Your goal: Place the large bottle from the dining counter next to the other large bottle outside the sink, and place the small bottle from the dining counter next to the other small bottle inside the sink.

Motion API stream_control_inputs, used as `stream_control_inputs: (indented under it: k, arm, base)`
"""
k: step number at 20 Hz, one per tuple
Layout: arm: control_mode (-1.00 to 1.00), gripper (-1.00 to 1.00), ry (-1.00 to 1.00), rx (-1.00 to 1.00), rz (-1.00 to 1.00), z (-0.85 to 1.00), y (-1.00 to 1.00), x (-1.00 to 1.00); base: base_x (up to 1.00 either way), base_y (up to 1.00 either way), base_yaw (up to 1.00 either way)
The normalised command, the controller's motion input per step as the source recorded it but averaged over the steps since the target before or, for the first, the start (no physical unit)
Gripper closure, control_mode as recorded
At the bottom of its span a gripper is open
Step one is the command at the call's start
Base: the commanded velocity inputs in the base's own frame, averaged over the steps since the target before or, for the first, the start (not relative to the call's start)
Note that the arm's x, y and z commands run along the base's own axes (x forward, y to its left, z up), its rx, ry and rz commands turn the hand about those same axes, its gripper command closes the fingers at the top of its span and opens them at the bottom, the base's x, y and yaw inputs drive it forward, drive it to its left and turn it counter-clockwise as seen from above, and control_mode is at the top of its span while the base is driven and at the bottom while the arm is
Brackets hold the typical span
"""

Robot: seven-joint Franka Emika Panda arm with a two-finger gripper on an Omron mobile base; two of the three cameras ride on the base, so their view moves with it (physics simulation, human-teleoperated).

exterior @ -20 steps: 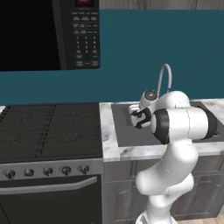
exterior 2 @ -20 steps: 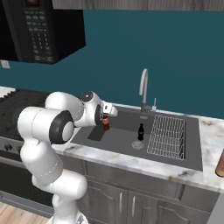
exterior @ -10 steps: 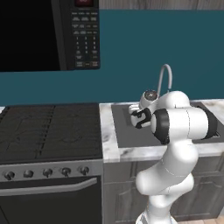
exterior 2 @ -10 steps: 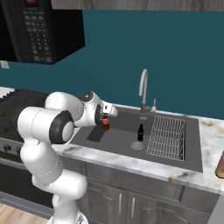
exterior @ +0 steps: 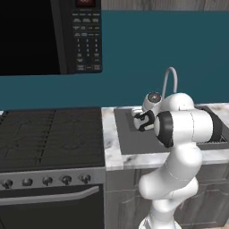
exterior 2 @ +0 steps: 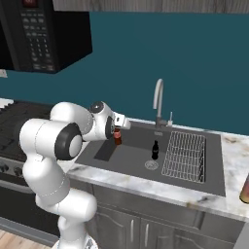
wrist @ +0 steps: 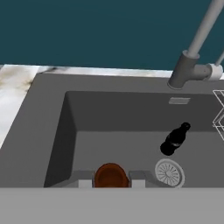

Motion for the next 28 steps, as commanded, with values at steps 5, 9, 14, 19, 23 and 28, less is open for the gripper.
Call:
stream_control_inputs:
  k: [5,9,14,19,23,28]
  arm:
    - [1.00,1.00,0.00,0.00,0.00,0.00,0.00,0.00]
    - [1.00,1.00,0.00,0.00,0.00,0.00,0.00,0.00]
    - [1.00,1.00,0.00,0.00,0.00,0.00,0.00,0.00]
    - [1.00,1.00,0.00,0.00,0.00,0.00,0.00,0.00]
    - [1.00,1.00,0.00,0.00,0.00,0.00,0.00,0.00]
    - [-1.00,1.00,0.00,0.00,0.00,0.00,0.00,0.02]
  base:
    - [0.27,-0.09,0.00]
    - [0.29,-0.09,0.00]
    - [0.32,-0.09,0.00]
    - [0.25,-0.05,0.00]
    - [0.17,0.00,0.00]
    - [0.08,0.00,0.00]
